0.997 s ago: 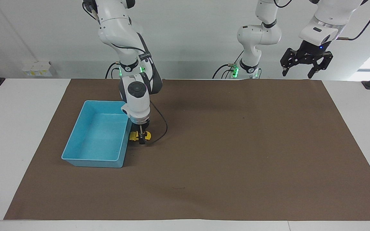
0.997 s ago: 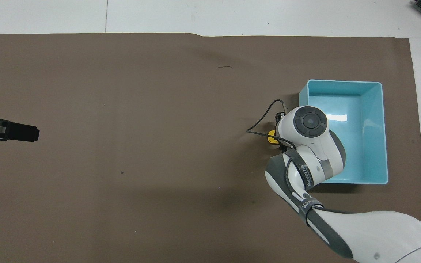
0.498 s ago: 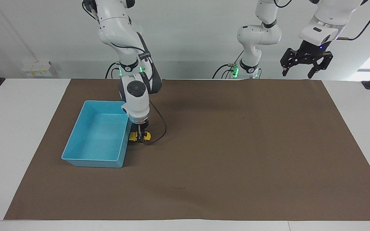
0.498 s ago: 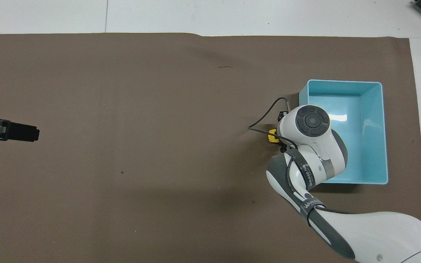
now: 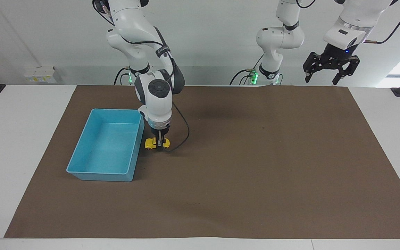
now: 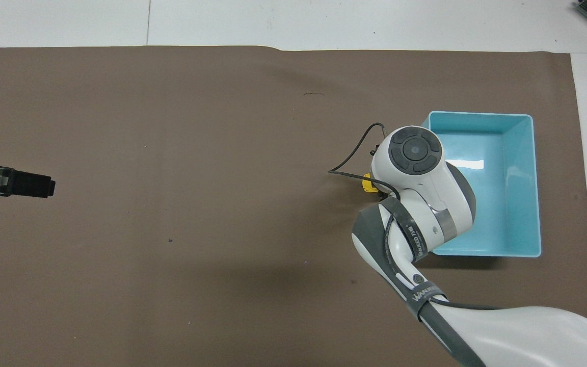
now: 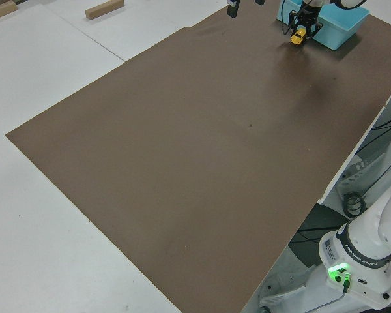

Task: Wind up and store yellow beetle car
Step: 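Close the right gripper on the yellow car, then lift the yellow car with the right gripper into the blue box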

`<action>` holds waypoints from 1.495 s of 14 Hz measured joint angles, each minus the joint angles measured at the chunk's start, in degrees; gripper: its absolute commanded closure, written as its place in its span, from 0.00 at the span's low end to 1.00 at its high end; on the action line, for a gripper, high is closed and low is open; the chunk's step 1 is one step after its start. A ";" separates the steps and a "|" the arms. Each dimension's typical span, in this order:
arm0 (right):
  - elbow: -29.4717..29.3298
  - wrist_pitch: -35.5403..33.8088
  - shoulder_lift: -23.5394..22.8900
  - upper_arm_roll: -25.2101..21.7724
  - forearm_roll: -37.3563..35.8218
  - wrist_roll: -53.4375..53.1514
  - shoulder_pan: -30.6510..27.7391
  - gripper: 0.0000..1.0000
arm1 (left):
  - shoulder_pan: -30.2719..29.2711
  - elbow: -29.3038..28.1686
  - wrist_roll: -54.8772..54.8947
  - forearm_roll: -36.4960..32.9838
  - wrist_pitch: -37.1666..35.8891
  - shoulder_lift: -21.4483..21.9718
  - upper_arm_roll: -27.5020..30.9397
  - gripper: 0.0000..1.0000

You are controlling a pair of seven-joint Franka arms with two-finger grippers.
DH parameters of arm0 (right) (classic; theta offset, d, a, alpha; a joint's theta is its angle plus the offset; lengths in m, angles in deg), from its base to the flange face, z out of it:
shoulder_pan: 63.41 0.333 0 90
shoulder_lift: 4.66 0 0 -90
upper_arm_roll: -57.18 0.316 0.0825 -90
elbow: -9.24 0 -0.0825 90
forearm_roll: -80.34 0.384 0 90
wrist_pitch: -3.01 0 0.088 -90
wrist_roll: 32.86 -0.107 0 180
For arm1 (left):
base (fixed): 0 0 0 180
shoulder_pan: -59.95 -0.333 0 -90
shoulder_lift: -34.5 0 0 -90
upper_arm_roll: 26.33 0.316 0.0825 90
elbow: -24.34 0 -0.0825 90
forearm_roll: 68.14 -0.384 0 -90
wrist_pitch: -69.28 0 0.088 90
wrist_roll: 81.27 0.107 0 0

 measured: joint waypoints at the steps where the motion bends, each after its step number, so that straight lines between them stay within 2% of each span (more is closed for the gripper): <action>1: -0.35 -0.34 0.84 0.21 0.00 0.00 0.04 1.00 | 0.00 0.00 0.00 0.00 -0.02 0.00 0.03 0.00; 6: -0.54 -3.07 5.29 0.61 0.11 2.56 0.10 1.00 | 0.00 0.00 0.00 0.00 -0.05 0.00 0.18 0.00; 12: -0.58 -7.43 10.08 0.57 0.19 13.47 -1.42 1.00 | 0.00 0.00 0.00 0.00 -0.05 0.00 0.20 0.00; 21: -0.61 -7.64 11.92 0.16 5.40 42.18 -12.67 1.00 | 0.00 0.00 0.00 0.00 -0.07 0.00 0.20 0.00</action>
